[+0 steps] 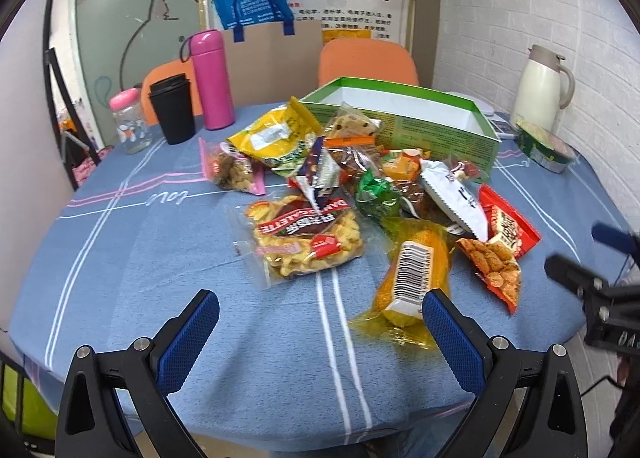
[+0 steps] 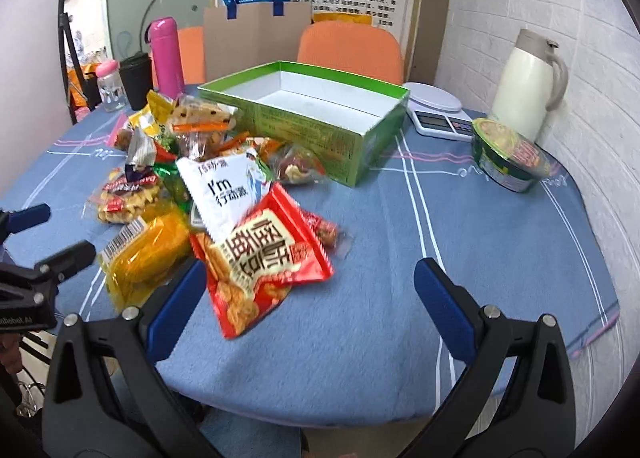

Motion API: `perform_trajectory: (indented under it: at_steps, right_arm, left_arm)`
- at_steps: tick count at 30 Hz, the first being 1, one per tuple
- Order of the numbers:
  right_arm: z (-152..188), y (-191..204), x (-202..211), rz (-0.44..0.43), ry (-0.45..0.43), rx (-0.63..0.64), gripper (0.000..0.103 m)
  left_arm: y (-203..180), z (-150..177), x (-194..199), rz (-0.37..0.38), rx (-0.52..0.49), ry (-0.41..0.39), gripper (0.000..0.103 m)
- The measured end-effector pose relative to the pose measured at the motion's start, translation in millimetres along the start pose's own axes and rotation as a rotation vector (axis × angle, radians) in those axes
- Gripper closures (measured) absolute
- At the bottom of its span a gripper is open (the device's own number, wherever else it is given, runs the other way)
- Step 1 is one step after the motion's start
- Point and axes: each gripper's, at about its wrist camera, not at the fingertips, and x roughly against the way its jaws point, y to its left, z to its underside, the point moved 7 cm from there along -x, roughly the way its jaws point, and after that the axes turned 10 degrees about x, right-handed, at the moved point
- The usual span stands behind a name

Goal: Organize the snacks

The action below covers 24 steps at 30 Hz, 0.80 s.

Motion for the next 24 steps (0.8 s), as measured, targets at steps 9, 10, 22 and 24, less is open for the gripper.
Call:
perform_trajectory:
  at_steps: [9, 10, 22, 24]
  right_arm:
    - [8, 18, -39, -0.152, 0.026, -0.023, 0.000]
    - [8, 20, -43, -0.161, 0.039, -0.027, 0.000]
    - [16, 11, -74, -0.110, 0.127, -0.166, 0.000]
    - [16, 10, -73, -0.106, 0.126, -0.168, 0.000]
  left_arm:
    - [-34, 1, -19, 0.152, -0.055, 0.065, 0.008]
    - [-36, 1, -21, 0.161, -0.055, 0.071, 0.012]
    - [-50, 1, -54, 0.181, -0.063, 0.150, 0.031]
    - [-49, 0, -58, 0.186, -0.053, 0.162, 0.031]
